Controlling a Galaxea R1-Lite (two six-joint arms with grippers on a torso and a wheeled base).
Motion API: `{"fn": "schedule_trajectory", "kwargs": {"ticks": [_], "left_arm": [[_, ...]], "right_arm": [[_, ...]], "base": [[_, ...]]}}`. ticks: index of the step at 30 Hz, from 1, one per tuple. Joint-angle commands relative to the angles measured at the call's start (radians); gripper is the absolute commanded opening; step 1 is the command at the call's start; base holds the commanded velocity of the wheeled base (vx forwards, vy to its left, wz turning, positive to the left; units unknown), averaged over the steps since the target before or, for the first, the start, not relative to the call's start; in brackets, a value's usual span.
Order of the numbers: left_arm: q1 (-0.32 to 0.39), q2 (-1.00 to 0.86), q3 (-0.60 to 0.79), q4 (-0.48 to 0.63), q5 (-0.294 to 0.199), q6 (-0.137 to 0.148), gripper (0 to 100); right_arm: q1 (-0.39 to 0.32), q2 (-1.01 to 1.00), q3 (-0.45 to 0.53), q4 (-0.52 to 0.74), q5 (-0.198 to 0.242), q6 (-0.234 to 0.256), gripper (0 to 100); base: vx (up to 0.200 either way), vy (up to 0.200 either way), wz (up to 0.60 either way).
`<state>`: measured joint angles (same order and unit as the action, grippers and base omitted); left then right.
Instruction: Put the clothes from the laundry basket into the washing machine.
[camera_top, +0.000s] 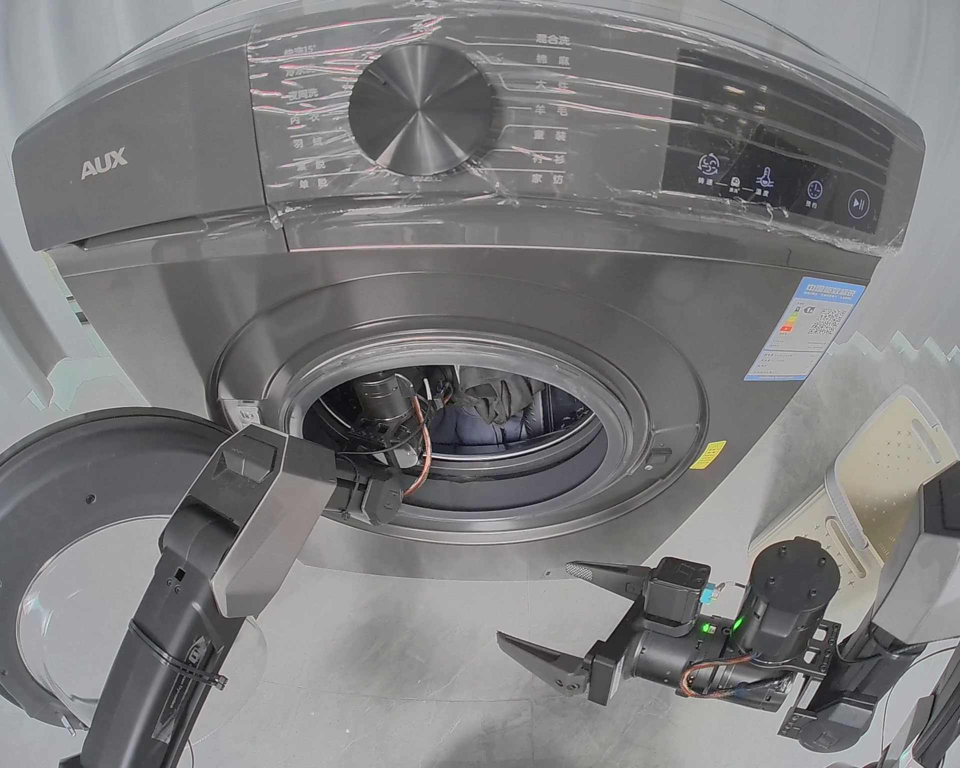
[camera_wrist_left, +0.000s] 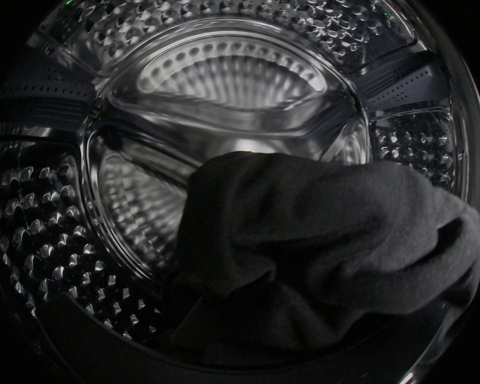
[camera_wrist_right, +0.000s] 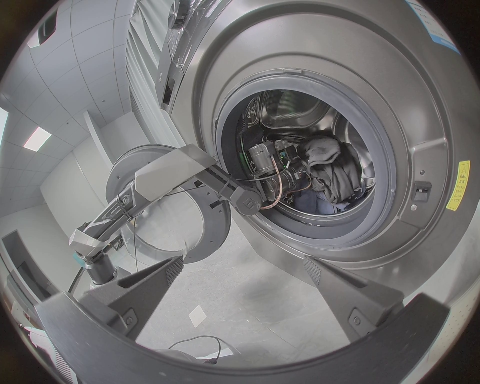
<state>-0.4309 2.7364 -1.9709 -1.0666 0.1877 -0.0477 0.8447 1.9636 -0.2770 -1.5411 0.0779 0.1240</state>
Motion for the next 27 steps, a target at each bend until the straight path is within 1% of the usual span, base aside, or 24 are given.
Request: {"fn": "schedule_trajectory", "kwargs": {"ticks": [1, 6, 7, 10, 12, 13, 15, 18, 22, 24, 26, 27], "left_arm": [[0.007, 0.039, -0.029, 0.000, 0.003, -0.001, 0], [-0.003, 0.042, -0.029, 0.004, 0.001, 0.000, 0], [-0.006, 0.040, -0.029, 0.002, 0.001, -0.003, 100], [-0.022, 0.025, -0.016, -0.010, 0.001, -0.014, 100], [-0.026, -0.012, 0.056, -0.018, 0.001, -0.014, 100], [-0.037, -0.061, 0.142, -0.021, -0.005, -0.015, 100], [-0.048, -0.110, 0.251, -0.026, -0.014, -0.018, 100], [-0.065, -0.170, 0.371, -0.041, -0.042, -0.018, 100], [-0.066, -0.222, 0.487, -0.046, -0.047, -0.004, 100], [-0.068, -0.250, 0.541, -0.058, -0.059, -0.001, 100], [-0.071, -0.282, 0.596, -0.065, -0.073, 0.008, 100], [-0.074, -0.303, 0.632, -0.067, -0.077, 0.017, 100]], "right_arm": [[0.001, 0.001, -0.001, -0.001, 0.000, 0.000, 100], [0.001, 0.000, -0.001, -0.001, 0.000, 0.000, 100], [0.001, 0.000, 0.001, -0.001, 0.000, 0.000, 100], [-0.001, 0.000, -0.001, -0.001, 0.000, 0.000, 100], [-0.001, 0.000, 0.001, -0.001, 0.002, 0.000, 100], [-0.003, 0.000, 0.001, -0.001, 0.000, 0.000, 100], [-0.007, 0.000, 0.001, -0.001, 0.002, 0.000, 100], [-0.012, -0.003, -0.001, -0.001, 0.002, 0.000, 100], [-0.015, -0.005, -0.001, -0.001, 0.002, 0.000, 100], [-0.015, -0.006, -0.001, -0.001, 0.002, 0.000, 100], [-0.018, -0.006, -0.001, -0.001, 0.002, 0.000, 100], [-0.018, -0.006, -0.001, -0.001, 0.002, 0.000, 100]], "base": [[0.000, 0.000, 0.00], [0.000, 0.000, 0.00], [0.000, 0.000, 0.00], [0.000, 0.000, 0.00], [0.000, 0.000, 0.00], [0.000, 0.000, 0.00], [0.000, 0.000, 0.00], [0.000, 0.000, 0.00], [0.000, 0.000, 0.00], [0.000, 0.000, 0.00], [0.000, 0.000, 0.00], [0.000, 0.000, 0.00]]}}
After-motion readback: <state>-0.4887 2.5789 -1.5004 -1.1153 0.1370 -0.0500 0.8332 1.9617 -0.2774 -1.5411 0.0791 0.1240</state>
